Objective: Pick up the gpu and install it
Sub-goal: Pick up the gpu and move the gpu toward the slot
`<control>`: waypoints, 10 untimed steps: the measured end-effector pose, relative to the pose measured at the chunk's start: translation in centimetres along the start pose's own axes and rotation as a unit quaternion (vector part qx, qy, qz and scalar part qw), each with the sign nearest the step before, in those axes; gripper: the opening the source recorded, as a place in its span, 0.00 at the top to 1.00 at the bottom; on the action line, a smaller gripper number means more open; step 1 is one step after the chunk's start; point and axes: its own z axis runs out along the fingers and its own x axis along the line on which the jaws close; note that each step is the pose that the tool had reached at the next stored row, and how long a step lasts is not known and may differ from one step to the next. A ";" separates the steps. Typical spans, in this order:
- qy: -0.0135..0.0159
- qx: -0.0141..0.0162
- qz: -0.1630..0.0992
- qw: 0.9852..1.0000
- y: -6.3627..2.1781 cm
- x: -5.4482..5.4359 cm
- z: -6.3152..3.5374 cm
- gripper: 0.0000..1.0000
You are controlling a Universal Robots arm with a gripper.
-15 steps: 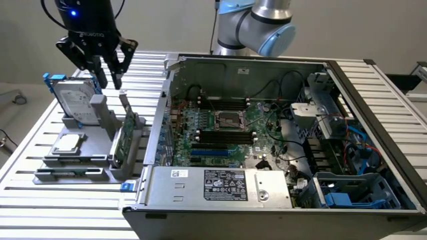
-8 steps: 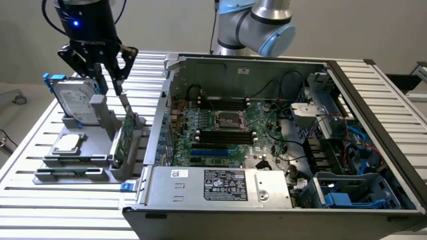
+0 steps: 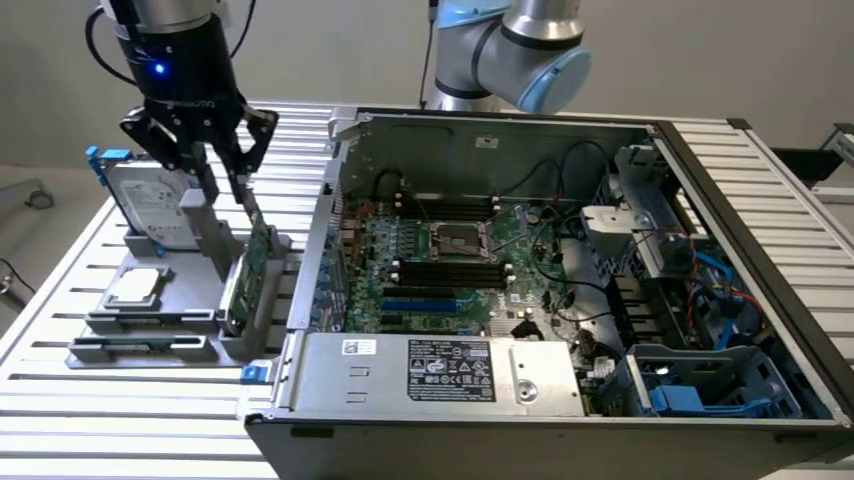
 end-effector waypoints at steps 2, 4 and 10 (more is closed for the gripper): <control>0.000 0.000 -0.005 1.000 -0.09 0.0 0.38 0.64; 0.000 0.000 -0.010 1.000 -0.17 0.0 0.73 0.64; -0.001 0.000 -0.024 1.000 -0.44 0.0 1.85 0.64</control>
